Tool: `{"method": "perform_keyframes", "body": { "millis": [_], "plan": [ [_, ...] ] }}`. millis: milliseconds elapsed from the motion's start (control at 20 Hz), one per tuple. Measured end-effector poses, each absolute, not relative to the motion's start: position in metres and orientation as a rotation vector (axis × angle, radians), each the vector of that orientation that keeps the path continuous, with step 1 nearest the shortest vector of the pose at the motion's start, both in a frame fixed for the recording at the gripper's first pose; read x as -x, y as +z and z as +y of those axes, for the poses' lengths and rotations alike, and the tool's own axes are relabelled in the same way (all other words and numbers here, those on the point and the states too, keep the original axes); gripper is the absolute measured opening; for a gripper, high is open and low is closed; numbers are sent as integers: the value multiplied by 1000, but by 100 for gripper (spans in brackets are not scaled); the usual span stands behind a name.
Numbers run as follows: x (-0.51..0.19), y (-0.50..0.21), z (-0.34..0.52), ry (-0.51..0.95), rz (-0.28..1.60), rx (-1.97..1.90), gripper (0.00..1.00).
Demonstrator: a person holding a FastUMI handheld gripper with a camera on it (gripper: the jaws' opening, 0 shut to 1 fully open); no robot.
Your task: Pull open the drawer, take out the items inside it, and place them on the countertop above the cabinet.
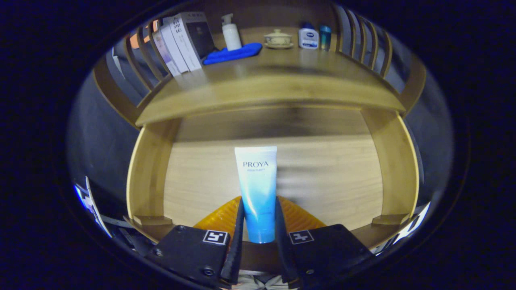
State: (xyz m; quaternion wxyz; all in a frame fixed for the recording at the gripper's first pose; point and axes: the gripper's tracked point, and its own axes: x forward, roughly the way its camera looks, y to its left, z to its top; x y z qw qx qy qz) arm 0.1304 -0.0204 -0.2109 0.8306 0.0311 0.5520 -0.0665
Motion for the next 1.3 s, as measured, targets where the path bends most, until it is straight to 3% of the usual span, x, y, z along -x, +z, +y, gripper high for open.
{"method": "perform_keyframes", "body": {
  "millis": [750,1300],
  "plan": [
    [-215,-118,-29,-129,994,-46,42],
    [-304,-118,-46,-215,969,-45,41]
  ]
}}
